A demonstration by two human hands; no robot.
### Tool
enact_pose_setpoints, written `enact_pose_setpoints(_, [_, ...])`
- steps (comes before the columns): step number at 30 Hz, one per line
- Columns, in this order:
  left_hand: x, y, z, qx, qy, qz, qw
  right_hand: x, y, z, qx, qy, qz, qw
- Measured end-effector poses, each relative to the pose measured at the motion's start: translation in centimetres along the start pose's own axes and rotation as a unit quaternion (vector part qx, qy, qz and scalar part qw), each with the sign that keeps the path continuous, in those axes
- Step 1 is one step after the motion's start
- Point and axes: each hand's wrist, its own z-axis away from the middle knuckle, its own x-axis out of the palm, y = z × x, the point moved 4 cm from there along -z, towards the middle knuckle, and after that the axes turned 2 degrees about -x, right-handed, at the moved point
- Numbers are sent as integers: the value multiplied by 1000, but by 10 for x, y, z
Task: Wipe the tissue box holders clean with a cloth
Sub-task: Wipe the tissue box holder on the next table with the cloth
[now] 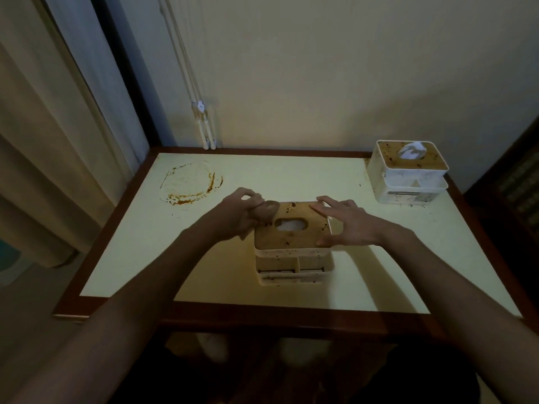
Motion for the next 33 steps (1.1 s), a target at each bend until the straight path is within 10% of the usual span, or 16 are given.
enact_pose_setpoints(28, [-8, 14, 8, 35, 49, 61, 996, 4, -8, -16, 25, -62, 36, 997])
enact_pose_setpoints(33, [-3, 21, -43, -71, 97, 45, 992, 0, -19, -11, 29, -67, 36, 997])
